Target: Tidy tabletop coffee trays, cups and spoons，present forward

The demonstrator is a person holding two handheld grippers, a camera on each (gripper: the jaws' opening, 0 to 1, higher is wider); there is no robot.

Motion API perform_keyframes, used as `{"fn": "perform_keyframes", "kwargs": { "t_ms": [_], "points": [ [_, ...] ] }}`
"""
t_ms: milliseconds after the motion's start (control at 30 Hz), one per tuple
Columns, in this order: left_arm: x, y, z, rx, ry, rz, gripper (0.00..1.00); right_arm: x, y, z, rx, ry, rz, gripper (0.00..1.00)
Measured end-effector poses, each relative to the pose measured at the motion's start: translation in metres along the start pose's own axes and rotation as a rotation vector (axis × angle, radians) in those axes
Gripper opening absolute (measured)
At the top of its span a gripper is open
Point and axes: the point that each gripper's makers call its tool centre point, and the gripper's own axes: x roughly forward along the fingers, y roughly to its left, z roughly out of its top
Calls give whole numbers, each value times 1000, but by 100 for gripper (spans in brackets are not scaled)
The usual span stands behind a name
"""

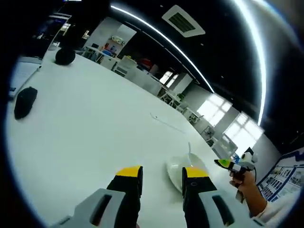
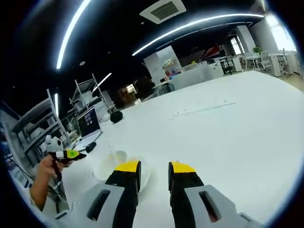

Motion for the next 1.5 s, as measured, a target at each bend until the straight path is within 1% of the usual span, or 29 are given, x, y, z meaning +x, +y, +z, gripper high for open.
{"fn": "perform_keyframes", "kwargs": {
  "t_ms": [100,200,333,400,433,567,700,767,933,1133,1200,1300,1367,1433,1500],
  "points": [
    [6,-5,-9,-12,33,-7,35,6,1,-6,38,32,11,24],
    [11,-9,-14,-28,56,-24,35,8,4,-11,65,58,17,24],
    [20,-15,-20,-47,90,-49,34,12,10,-21,123,97,38,24],
    [26,-19,-26,-66,118,-68,34,14,13,-26,145,120,45,23],
    [28,-20,-27,-81,125,-77,34,15,14,-27,149,120,49,23],
    [37,-25,-31,-99,151,-97,34,18,23,-33,176,153,73,23],
    [44,-27,-36,-111,179,-109,34,23,29,-45,199,204,89,23],
    [47,-28,-38,-116,194,-114,33,24,30,-49,207,219,94,23],
    [54,-26,-44,-132,228,-125,33,28,33,-57,220,240,101,23],
    [63,-24,-47,-159,245,-134,33,33,35,-66,247,270,112,23],
    [67,-25,-49,-206,258,-154,33,34,36,-68,251,272,114,23],
    [73,-26,-52,-229,268,-162,33,36,37,-71,270,283,118,23],
    [76,-27,-55,-224,275,-158,33,37,37,-74,283,292,118,23],
    [79,-28,-58,-235,290,-161,33,38,38,-77,294,300,120,23],
    [81,-27,-62,-226,299,-149,33,39,38,-78,302,306,121,23]
  ]
}}
